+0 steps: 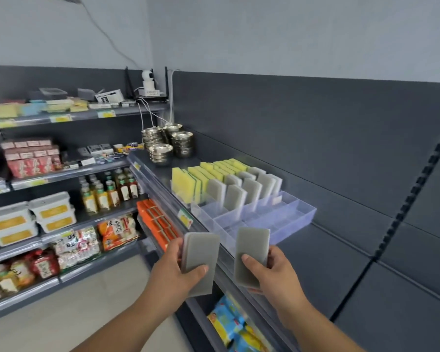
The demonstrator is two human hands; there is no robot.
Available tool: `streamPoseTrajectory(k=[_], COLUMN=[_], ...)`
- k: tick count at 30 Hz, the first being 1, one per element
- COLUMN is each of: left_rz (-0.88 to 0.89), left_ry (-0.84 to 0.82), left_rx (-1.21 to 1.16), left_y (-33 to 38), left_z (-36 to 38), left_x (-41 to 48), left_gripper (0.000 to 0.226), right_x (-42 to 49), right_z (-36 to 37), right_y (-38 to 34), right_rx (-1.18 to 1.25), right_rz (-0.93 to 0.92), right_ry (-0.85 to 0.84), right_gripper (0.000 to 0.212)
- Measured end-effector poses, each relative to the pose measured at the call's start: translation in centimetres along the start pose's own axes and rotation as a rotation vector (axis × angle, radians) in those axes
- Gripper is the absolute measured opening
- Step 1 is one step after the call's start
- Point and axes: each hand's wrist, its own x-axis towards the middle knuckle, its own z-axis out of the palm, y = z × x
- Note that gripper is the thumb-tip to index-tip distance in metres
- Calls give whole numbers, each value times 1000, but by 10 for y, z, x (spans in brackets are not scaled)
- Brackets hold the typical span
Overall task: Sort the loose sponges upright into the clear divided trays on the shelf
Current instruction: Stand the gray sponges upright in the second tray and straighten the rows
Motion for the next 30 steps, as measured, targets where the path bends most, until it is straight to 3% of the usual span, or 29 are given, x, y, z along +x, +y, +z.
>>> streamPoseTrajectory(k=[6, 11, 17, 22, 26, 30], left_rz=[28, 50, 119, 188, 239, 365], left_ry=[78, 95, 53, -85, -253, -466], left_rx=[-60, -107, -127, -184, -181, -68], left_y=[10, 15, 14, 9, 2, 0], left_z=[-8, -14, -30, -49, -64, -62], left_x=[69, 123, 187, 247, 290, 315], left_gripper=[55, 49, 40, 37, 40, 59], right_x=[73, 116, 149, 164, 164, 158], right_z=[23, 31, 45, 72, 102, 124], right_y=[-22, -38, -48, -61, -64, -61], right_rx=[-37, -253, -210, -131, 9, 4], right_rz=[-69, -99, -103, -134, -177, -178], right_ry=[-47, 15, 130, 323, 495, 688], right_gripper=[34, 46, 28, 47, 35, 27])
